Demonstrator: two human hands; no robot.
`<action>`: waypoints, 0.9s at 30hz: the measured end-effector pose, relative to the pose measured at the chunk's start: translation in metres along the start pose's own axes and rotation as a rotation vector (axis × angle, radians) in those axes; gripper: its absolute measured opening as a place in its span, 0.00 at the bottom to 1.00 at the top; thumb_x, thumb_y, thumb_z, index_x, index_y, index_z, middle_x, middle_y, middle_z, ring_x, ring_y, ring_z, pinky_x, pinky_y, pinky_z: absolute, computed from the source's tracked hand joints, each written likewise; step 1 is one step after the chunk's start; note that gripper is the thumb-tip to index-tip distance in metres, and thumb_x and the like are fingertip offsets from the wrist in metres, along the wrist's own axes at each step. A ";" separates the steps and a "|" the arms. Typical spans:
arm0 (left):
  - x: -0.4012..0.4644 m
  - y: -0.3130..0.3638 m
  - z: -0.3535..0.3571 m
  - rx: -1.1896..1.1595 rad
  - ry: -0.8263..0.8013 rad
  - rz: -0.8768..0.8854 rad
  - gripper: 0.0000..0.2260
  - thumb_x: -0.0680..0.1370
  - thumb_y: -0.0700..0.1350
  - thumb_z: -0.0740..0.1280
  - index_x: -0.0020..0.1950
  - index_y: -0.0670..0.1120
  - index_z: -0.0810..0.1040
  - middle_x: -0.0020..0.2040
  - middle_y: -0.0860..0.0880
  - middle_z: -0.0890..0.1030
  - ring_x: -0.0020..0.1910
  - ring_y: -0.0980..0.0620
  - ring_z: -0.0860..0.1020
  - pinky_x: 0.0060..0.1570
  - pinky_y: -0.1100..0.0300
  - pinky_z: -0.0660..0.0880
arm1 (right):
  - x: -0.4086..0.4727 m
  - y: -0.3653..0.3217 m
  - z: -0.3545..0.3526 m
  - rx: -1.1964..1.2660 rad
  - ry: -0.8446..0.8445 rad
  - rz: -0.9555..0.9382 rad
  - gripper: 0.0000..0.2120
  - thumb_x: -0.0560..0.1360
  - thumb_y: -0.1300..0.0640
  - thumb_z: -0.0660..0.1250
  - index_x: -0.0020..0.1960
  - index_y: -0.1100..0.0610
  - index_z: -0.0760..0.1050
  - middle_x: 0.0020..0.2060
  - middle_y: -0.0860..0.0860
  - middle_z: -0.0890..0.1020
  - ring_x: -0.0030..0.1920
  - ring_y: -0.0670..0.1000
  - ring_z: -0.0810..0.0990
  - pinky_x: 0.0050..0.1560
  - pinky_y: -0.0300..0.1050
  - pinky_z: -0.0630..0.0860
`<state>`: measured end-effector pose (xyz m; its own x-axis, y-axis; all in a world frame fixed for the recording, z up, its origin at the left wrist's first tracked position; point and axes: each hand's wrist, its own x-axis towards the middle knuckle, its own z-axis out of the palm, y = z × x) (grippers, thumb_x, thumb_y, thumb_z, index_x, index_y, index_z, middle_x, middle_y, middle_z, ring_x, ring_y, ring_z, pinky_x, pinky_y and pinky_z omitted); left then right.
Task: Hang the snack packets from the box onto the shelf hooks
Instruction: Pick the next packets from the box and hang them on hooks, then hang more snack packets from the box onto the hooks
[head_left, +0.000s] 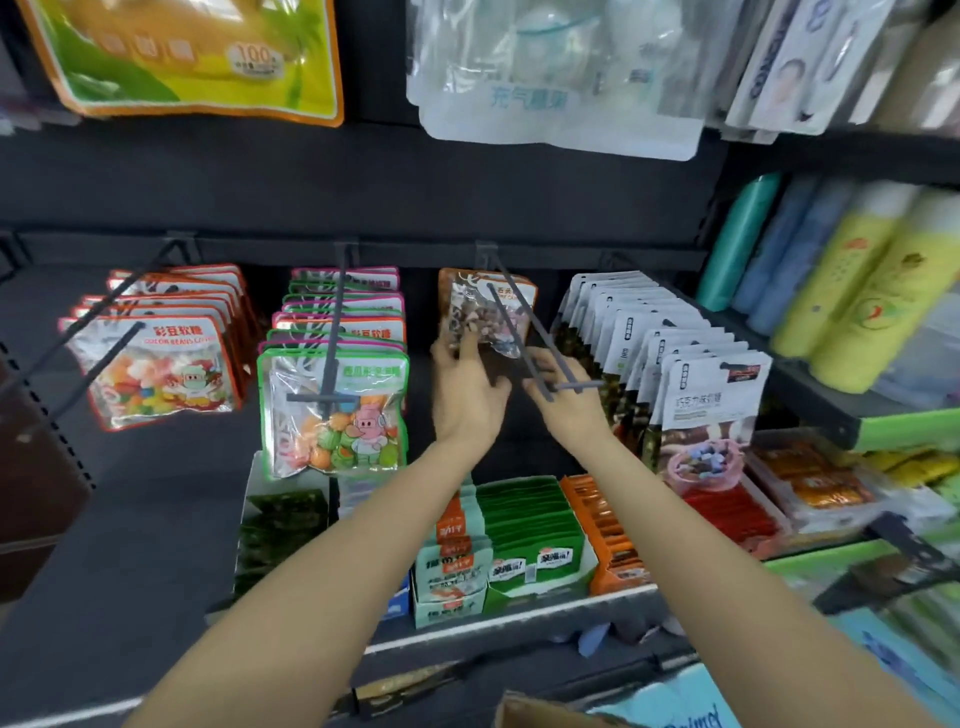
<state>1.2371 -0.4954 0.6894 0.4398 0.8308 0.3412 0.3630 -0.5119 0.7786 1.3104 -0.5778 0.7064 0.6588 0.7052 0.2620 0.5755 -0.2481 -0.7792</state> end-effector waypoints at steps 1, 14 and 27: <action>-0.015 0.000 -0.003 0.019 -0.021 0.010 0.21 0.75 0.41 0.68 0.67 0.46 0.69 0.68 0.42 0.66 0.65 0.44 0.69 0.61 0.54 0.70 | -0.014 0.004 -0.005 -0.017 0.003 0.001 0.17 0.77 0.64 0.62 0.66 0.60 0.71 0.60 0.57 0.76 0.61 0.55 0.75 0.56 0.39 0.70; -0.288 -0.027 0.005 0.278 -0.663 0.032 0.10 0.79 0.41 0.63 0.60 0.44 0.76 0.59 0.44 0.76 0.53 0.46 0.77 0.51 0.54 0.75 | -0.312 0.155 -0.037 -0.202 -0.325 0.281 0.13 0.76 0.63 0.64 0.60 0.62 0.77 0.56 0.58 0.81 0.59 0.58 0.78 0.57 0.49 0.73; -0.367 -0.072 0.065 0.343 -0.834 -0.467 0.10 0.74 0.45 0.70 0.48 0.38 0.78 0.50 0.42 0.80 0.50 0.44 0.78 0.46 0.55 0.75 | -0.363 0.224 0.003 -0.414 -0.565 0.459 0.31 0.73 0.44 0.68 0.70 0.57 0.65 0.64 0.58 0.75 0.64 0.58 0.72 0.60 0.50 0.72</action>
<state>1.1032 -0.7776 0.4738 0.5795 0.6131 -0.5370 0.8035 -0.3194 0.5024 1.1988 -0.8873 0.4345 0.5925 0.6741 -0.4411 0.5136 -0.7379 -0.4379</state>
